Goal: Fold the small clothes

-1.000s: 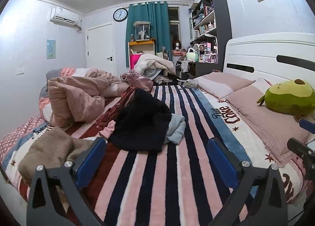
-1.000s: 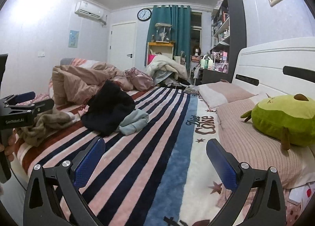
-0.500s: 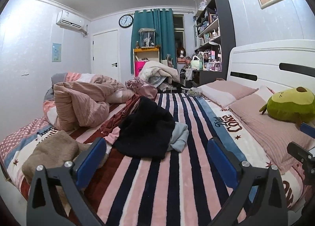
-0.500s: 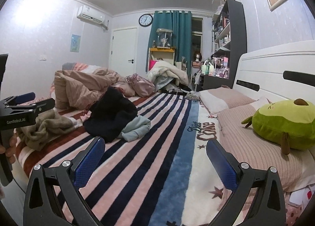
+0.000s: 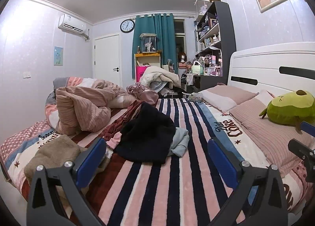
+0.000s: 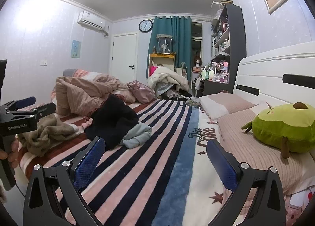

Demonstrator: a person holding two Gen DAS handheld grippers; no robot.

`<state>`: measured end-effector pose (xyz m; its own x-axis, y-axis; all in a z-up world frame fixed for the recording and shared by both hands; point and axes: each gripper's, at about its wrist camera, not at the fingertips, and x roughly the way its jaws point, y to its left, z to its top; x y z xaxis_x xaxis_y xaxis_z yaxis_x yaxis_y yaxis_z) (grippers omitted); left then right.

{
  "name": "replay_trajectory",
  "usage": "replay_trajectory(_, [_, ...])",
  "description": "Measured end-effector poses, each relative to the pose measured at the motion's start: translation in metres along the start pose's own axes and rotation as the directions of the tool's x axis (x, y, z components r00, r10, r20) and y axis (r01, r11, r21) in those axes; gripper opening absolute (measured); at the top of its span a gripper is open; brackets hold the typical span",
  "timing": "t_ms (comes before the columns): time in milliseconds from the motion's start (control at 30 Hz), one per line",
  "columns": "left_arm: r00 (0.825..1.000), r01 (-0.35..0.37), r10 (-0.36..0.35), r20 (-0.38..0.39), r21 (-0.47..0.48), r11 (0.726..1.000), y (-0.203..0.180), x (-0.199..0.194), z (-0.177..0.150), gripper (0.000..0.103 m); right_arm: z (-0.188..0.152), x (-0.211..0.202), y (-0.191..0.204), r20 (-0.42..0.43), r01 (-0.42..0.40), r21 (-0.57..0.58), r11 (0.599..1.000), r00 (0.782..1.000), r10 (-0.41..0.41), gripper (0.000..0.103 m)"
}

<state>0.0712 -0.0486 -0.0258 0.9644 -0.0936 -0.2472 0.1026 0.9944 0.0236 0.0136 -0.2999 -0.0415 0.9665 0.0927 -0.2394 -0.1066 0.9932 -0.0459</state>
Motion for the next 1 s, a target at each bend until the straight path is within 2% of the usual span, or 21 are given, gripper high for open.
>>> replay_trajectory(1000, [1.000,-0.020,0.020,0.005,0.012,1.000,-0.0003,0.0036,0.0010,0.102,-0.0042,0.0027,0.0014,-0.017,-0.008,0.014,1.000,1.000,0.008,0.102])
